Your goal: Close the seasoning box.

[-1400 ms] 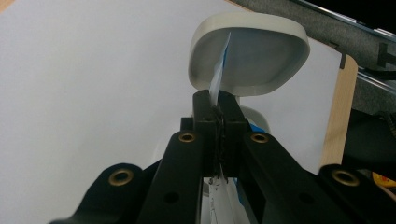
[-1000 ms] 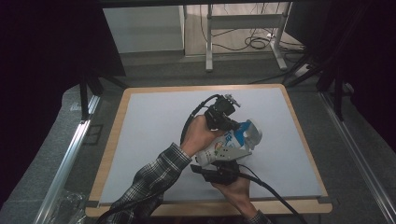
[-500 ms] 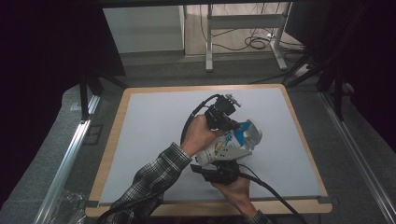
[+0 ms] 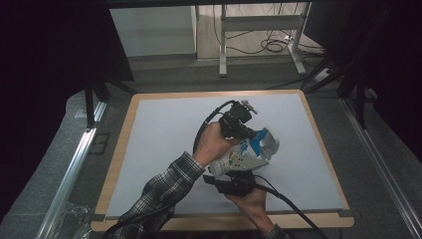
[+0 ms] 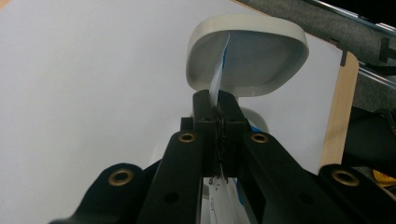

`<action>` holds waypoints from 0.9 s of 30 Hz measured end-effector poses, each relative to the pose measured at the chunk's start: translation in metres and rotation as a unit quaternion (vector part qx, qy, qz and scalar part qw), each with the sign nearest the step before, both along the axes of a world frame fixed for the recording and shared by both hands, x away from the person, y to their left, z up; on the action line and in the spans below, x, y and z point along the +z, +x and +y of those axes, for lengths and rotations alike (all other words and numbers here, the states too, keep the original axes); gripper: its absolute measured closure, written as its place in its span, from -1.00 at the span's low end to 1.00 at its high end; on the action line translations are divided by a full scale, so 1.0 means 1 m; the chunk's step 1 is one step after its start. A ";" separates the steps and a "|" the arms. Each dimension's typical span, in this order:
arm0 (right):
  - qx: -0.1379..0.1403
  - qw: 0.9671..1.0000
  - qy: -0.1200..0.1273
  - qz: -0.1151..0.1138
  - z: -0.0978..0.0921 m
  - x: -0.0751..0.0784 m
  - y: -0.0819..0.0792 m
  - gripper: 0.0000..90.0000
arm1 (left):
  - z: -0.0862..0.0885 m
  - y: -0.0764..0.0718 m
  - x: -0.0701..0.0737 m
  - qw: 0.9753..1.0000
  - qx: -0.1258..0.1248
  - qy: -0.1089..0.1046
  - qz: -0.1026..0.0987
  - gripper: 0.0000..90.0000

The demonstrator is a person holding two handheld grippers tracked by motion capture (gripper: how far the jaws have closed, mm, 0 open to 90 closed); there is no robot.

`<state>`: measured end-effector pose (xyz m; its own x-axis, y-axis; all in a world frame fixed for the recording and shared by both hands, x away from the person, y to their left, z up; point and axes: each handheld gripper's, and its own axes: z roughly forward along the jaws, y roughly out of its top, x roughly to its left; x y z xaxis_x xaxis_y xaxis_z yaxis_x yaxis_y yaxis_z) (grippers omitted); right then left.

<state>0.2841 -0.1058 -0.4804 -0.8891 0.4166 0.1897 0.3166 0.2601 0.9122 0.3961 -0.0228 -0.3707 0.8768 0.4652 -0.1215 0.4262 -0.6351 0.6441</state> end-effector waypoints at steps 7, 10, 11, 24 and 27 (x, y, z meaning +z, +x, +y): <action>-0.001 1.000 0.001 0.000 0.001 0.000 0.000 0.36 | 0.000 0.000 0.000 1.000 0.001 0.001 0.001 0.97; -0.001 1.000 0.001 0.000 0.001 0.000 0.000 0.36 | 0.000 0.000 0.000 1.000 0.002 -0.001 0.001 0.97; -0.001 1.000 0.001 0.000 0.001 0.000 0.000 0.36 | 0.000 0.000 0.000 1.000 0.002 -0.001 0.001 0.97; -0.001 1.000 0.002 0.002 0.001 0.000 0.001 0.36 | -0.001 0.001 0.001 1.000 0.002 0.002 0.002 0.97; -0.001 1.000 0.002 0.001 0.001 0.000 0.001 0.36 | -0.001 0.001 0.001 1.000 0.000 0.003 0.002 0.97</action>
<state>0.2851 -0.1051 -0.4799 -0.8875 0.4179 0.1943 0.3198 0.2548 0.9126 0.3971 -0.0240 -0.3700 0.8762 0.4663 -0.1220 0.4289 -0.6388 0.6388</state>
